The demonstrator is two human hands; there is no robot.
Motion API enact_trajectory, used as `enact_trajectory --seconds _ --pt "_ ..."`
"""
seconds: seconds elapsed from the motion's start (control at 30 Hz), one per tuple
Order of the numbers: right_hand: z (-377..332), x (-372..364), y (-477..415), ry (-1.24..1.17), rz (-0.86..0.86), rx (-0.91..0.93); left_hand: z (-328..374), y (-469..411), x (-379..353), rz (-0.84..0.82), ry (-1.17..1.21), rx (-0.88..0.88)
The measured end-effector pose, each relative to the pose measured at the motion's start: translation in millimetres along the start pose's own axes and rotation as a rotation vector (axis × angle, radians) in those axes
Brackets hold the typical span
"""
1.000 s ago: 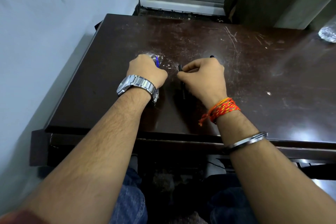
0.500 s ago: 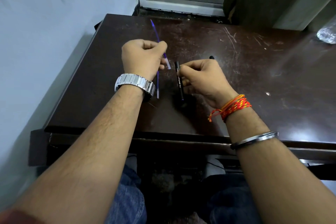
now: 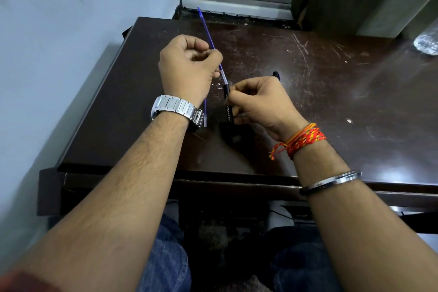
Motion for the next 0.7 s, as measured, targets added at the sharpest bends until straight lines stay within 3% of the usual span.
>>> enact_trajectory --seconds 0.4,0.53,0.7 --pt "-7.9 11.6 -5.7 -0.083 0.136 0.102 -5.8 11.8 -18.7 -0.142 -0.108 0.124" --pt "-12.1 20.0 -6.0 -0.098 0.210 0.143 -15.5 16.9 -28.5 -0.253 -0.100 0.211" --pt "-24.0 31.9 -2.8 -0.032 0.294 0.231 -18.2 24.5 -41.4 -0.379 -0.185 0.190"
Point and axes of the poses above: each hand's wrist, its own y-axis away from the middle knuckle, its own x-axis out of the back of the hand, z = x × y, the point moved 10 cm from there along -y, towards the middle knuckle, and after that the axes turned 12 degrees about x, right-handed, at the moved point
